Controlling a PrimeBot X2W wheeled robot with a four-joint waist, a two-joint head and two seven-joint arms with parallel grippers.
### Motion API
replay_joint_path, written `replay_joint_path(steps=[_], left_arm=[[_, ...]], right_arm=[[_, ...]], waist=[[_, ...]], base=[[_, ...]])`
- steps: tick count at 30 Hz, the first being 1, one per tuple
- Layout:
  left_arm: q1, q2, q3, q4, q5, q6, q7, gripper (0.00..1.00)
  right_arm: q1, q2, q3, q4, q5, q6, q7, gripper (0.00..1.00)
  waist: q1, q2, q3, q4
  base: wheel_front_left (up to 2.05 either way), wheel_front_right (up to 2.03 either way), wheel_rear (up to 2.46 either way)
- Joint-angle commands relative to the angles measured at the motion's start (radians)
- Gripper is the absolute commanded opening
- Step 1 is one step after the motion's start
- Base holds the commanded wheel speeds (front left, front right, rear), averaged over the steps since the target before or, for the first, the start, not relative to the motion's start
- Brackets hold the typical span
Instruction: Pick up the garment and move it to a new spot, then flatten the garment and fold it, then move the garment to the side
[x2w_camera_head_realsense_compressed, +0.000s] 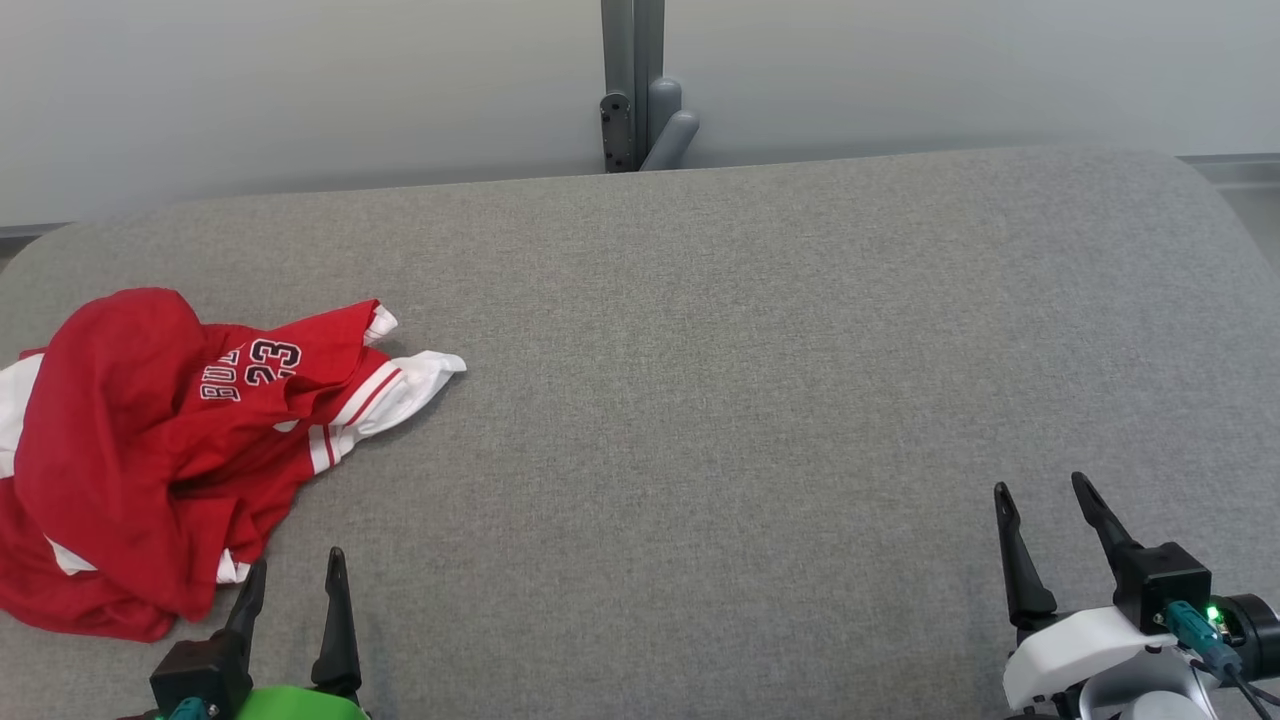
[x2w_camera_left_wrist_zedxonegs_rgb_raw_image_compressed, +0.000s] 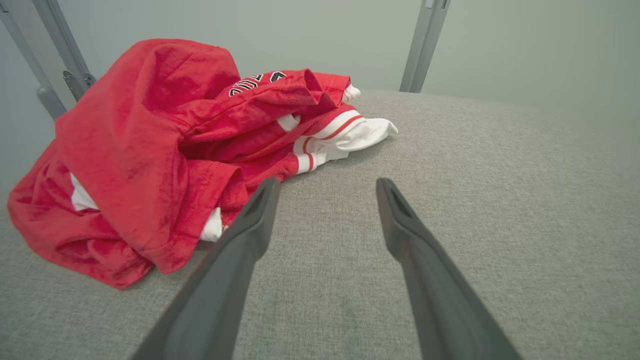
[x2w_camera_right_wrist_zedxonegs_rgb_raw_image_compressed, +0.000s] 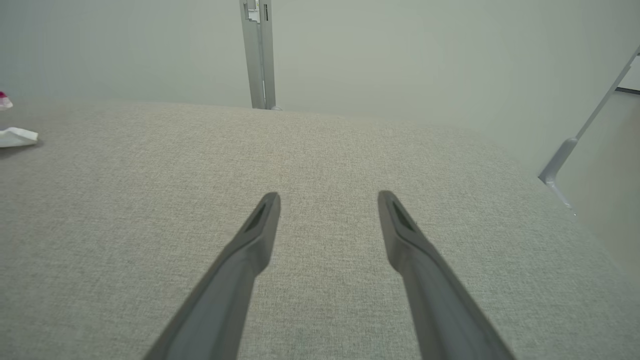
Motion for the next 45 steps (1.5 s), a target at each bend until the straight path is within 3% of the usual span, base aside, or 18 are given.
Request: replay_joint_path(steps=[1, 23, 37, 45], left_arm=[[-0.014, 0.0, 0.004, 0.001, -0.004, -0.004, -0.001, 1.0], [-0.015, 0.0, -0.01, 0.011, -0.015, -0.006, -0.001, 1.0], [0.023, 0.001, 0.024, 0.013, -0.009, 0.002, -0.001, 1.0], [0.027, 0.001, 0.05, 0.022, -0.013, 0.006, -0.001, 1.0]], right_arm=[[0.012, -0.005, 0.004, 0.0, 0.009, 0.0, -0.006, 1.0], [0.019, -0.014, -0.002, -0.014, 0.018, 0.0, -0.006, 1.0], [0.015, -0.004, 0.053, -0.005, 0.025, 0.0, -0.005, 1.0], [-0.009, 0.002, 0.107, 0.001, 0.031, 0.0, -0.005, 1.0]], waist=[[0.0, 0.0, 0.0, 0.0], [0.0, 0.0, -0.008, 0.017], [0.0, 0.0, -0.038, 0.252], [0.0, 0.0, -0.032, 0.287]], base=[[0.0, 0.0, 0.0], [0.0, 0.0, 0.0], [0.0, 0.0, 0.0], [0.0, 0.0, 0.0]])
